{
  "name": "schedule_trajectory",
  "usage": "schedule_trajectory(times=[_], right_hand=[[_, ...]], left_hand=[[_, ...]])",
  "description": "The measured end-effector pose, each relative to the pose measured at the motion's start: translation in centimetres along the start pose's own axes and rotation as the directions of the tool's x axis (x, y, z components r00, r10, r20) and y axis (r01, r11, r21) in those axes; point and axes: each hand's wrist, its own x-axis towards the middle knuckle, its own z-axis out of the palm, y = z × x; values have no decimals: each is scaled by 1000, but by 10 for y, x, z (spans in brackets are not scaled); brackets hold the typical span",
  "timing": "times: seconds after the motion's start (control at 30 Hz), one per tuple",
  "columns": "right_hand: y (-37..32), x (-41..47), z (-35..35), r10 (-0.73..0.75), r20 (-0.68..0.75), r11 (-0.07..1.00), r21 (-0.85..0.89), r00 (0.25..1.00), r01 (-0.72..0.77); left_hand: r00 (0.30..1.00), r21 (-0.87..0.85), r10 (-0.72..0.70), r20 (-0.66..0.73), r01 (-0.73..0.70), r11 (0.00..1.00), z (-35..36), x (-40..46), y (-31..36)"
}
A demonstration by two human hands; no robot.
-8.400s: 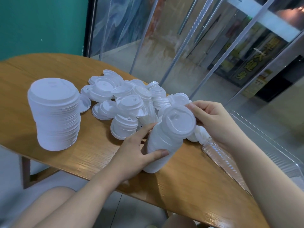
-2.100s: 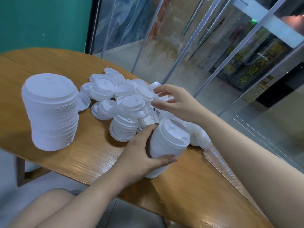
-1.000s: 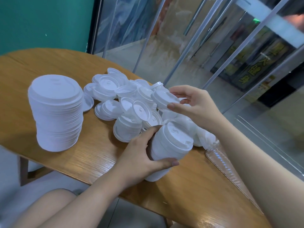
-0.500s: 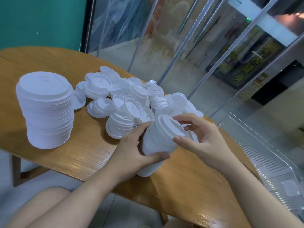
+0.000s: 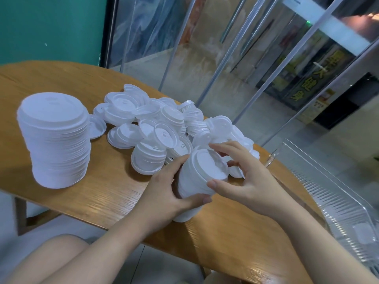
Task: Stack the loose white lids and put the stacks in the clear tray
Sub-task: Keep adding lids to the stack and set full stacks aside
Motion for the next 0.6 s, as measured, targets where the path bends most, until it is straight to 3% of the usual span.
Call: schedule_trajectory(times=[0.3,0.6], right_hand=[[8,-8,13,91,-66,976,203,994,-76],[32,-40,59,244,-81,823,544,966,-162]], left_hand=[[993,86,-79,90,72,994,-10,-2,-8],[967,251,-218,129,181,951,-30,-24,-20]])
